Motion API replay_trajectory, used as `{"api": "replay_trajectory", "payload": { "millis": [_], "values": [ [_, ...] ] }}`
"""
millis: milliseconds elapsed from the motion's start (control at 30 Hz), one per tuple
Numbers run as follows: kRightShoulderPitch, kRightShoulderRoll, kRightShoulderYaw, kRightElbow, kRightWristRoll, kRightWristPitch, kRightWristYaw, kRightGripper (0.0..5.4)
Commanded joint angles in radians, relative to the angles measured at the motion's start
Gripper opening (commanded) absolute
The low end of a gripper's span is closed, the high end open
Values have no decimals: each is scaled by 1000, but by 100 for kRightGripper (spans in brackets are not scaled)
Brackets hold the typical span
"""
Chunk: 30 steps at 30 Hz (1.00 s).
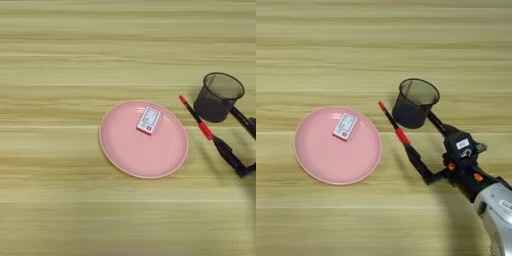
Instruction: Move the objects on the table
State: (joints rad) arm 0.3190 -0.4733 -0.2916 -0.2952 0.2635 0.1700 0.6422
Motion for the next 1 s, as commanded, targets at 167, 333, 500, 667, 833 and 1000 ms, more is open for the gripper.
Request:
{"api": "replay_trajectory", "payload": {
  "millis": [167, 333, 500, 667, 833, 1000],
  "values": [
    [18, -40, 12, -71, 19, 23, 40, 538],
    [55, -48, 89, -70, -37, -8, 87, 538],
    [91, -58, 172, -54, -95, -37, 130, 538],
    [98, -52, 225, -17, -128, -59, 143, 538],
    [115, -43, 266, -24, -129, -65, 151, 538],
    [96, -4, 333, -1, -130, -59, 142, 538]
  ]
}}
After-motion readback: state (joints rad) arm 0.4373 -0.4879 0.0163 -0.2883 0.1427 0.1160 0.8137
